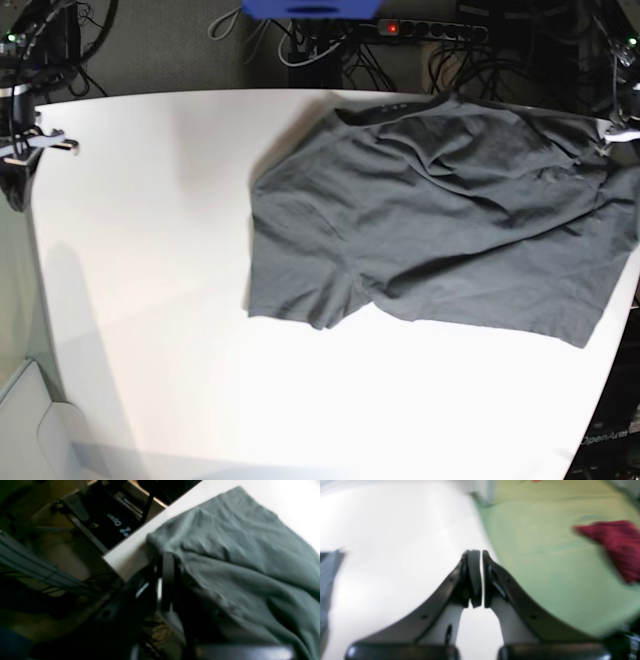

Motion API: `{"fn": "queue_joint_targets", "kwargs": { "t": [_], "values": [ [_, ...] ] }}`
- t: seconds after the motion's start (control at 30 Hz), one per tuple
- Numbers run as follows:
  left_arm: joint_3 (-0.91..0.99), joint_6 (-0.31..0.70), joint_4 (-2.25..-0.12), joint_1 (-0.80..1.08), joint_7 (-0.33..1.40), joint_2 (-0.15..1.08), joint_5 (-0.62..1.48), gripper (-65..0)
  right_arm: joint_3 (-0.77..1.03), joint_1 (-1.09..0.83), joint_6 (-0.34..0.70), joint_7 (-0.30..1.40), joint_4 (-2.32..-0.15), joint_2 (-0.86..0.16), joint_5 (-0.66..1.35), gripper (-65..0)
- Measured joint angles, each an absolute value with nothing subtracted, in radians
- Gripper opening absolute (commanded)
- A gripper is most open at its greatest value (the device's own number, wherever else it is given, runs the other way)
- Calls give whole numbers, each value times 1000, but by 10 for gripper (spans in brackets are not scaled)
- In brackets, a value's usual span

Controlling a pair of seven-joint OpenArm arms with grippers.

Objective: Layout the t-shirt on the table in an organized manner, then fold the t-shirt properly
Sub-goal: 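Release the t-shirt and move the right gripper to its edge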

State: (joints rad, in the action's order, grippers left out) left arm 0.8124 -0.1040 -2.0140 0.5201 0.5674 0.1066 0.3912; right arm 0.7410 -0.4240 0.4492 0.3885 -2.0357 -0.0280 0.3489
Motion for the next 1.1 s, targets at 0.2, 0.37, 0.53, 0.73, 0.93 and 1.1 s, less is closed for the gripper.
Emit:
{"fn": "queue_joint_targets", "kwargs": {
  "t": [0.2,0.37,0.53,0.73,0.93,1.1],
  "values": [
    [800,-110,-2014,514,567,107,389,-649,479,-480,441,561,-2035,-39,343,-650],
    [802,-104,-2014,499,572,114,393,-649,184,-474,444,631,-2035,-80,347,-650],
    [801,-109,-2014,499,571,112,390,-649,-94,-368,444,728,-2035,-123,352,-650],
    [801,-109,-2014,503,572,105,390,-649,-226,-238,444,890,-1988,-68,344,-650],
    [802,-109,-2011,503,572,105,390,-649,-228,-113,442,915,-1811,-38,350,-650],
    [801,-109,-2009,504,573,86,391,-649,-225,-36,437,913,-1628,-35,345,-650]
  ]
}}
